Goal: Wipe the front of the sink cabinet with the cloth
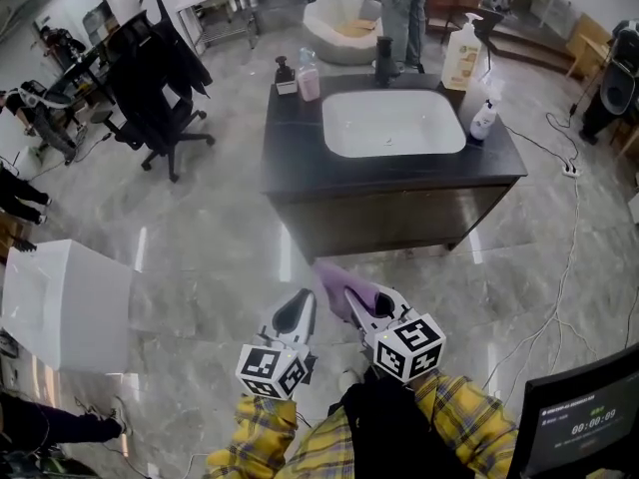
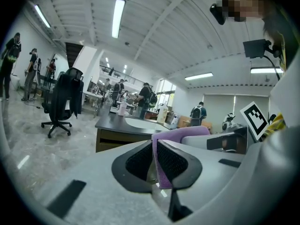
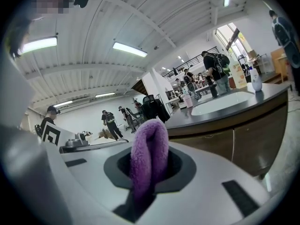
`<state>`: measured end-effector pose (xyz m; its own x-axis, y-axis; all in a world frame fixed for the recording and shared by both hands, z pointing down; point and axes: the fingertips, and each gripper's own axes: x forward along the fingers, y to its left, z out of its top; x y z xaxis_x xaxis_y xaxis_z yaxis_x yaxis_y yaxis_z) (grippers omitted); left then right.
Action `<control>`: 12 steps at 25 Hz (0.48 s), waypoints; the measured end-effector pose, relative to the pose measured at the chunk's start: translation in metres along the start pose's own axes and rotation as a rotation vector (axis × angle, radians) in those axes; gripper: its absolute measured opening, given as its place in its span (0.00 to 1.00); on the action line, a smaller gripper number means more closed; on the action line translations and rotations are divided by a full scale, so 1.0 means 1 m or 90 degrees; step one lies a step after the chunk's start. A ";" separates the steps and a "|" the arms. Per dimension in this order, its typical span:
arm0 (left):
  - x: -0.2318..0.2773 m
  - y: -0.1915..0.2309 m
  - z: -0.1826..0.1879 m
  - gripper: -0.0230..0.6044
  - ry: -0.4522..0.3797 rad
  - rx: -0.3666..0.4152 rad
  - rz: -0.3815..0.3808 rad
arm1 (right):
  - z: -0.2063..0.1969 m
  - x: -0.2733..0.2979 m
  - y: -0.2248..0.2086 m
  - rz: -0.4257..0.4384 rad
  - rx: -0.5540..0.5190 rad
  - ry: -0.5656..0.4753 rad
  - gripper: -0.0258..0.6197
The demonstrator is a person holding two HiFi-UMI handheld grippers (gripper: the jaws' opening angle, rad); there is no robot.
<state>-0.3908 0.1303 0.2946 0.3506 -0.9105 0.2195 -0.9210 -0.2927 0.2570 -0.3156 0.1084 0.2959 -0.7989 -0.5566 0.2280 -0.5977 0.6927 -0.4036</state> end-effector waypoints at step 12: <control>0.066 0.014 0.006 0.09 0.021 0.018 0.036 | 0.014 0.046 -0.056 0.023 0.030 -0.006 0.11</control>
<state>-0.3814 0.0644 0.3070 0.3027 -0.9158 0.2639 -0.9438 -0.2494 0.2171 -0.3181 0.0378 0.3164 -0.8196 -0.5353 0.2044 -0.5639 0.6904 -0.4531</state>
